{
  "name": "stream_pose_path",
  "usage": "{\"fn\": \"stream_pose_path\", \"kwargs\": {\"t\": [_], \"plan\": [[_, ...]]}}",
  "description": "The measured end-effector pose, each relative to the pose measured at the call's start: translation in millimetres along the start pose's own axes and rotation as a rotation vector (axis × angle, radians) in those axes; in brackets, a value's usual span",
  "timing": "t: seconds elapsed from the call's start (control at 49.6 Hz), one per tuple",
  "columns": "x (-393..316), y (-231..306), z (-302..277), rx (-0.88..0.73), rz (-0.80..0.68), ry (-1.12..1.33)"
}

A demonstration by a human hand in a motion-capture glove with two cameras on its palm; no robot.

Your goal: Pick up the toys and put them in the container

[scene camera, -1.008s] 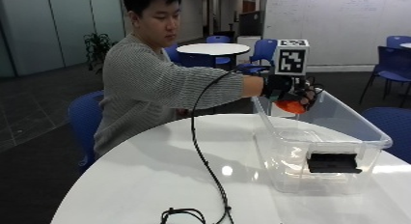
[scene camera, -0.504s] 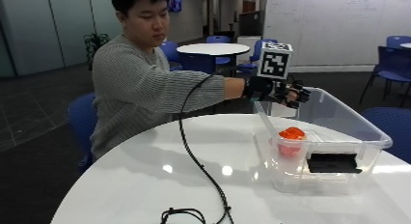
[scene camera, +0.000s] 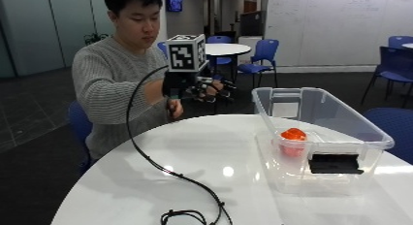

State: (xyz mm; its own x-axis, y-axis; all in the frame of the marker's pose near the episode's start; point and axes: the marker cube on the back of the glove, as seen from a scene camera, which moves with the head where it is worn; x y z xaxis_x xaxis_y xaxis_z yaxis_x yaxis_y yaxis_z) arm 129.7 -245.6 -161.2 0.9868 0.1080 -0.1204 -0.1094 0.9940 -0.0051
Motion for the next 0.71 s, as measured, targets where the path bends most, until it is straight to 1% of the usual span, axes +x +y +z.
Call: {"fn": "stream_pose_path", "kwargs": {"t": [0.081,0.222,0.363,0.443,0.504,0.544,0.584,0.645,0.705], "plan": [[3,18,3,0.011,0.033,-0.002],[-26,64,19,0.042,-0.053,0.020],[-73,147,57,0.099,-0.171,-0.007],[-100,204,88,0.149,-0.168,-0.031],[-113,234,108,0.171,-0.135,-0.070],[-118,248,120,0.151,-0.115,-0.121],[-122,259,132,0.098,-0.110,-0.157],[-121,267,145,0.016,-0.110,-0.157],[-118,268,149,-0.019,-0.109,-0.127]]}}
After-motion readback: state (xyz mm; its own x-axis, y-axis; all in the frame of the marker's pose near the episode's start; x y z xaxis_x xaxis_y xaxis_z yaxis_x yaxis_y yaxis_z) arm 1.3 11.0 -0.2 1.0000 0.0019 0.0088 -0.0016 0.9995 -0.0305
